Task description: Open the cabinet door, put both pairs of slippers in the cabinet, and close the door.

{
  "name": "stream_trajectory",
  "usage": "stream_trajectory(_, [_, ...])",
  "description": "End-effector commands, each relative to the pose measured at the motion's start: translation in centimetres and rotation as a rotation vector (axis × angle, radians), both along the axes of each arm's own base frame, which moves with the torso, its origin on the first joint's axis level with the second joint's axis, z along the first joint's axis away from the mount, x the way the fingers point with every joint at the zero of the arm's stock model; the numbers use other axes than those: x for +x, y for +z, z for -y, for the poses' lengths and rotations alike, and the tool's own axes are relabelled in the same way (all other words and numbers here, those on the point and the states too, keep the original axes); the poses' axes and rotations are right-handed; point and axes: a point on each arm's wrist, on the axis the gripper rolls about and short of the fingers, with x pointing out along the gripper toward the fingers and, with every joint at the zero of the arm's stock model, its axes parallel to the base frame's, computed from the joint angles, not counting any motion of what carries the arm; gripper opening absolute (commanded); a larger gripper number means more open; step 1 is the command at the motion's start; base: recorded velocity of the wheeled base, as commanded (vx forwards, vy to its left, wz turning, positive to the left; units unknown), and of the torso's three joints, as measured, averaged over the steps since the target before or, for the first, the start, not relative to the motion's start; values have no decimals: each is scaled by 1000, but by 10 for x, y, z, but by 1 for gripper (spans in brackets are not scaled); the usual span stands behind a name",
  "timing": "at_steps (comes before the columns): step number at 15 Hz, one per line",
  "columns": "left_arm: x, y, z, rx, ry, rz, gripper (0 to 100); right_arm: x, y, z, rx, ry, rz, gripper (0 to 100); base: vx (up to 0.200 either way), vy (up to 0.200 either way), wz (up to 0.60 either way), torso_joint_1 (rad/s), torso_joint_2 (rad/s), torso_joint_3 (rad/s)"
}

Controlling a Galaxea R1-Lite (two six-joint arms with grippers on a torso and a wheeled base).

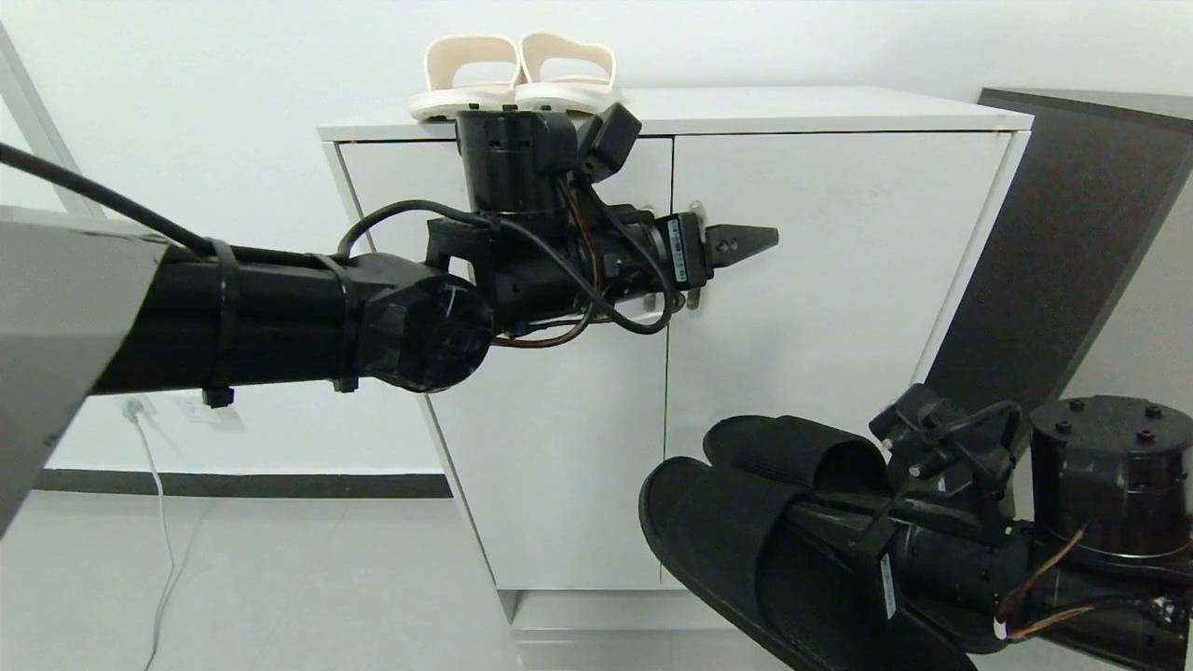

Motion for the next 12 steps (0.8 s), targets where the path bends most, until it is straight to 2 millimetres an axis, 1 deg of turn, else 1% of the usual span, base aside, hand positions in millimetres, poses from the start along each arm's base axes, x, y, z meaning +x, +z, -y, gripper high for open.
stream_trajectory(1, [4,-4,2,3,4,-8,100,0,-1,0,-2,2,-2,0,0,0,0,0,0,0])
stream_trajectory(2, [3,-5,4,4,-3,-9,100,0,-1,0,-2,2,-2,0,0,0,0,0,0,0])
stream_trajectory(3, [3,-5,4,5,-7,-10,0,0,-1,0,-3,2,-3,0,0,0,0,0,0,0])
stream_trajectory(7, [0,-5,3,7,-15,-15,0,0,-2,0,-5,3,-7,0,0,0,0,0,0,0])
stream_trajectory(8, [-4,-7,2,13,-18,-24,0,-1,-2,0,-6,3,-8,0,0,0,0,0,0,0])
stream_trajectory(9, [-11,-10,2,22,-30,-35,0,-2,-3,1,-5,13,-13,0,0,0,0,0,0,0])
stream_trajectory(12, [-33,-9,-5,34,-64,-52,0,-5,-3,2,1,40,-16,0,0,0,0,0,0,0])
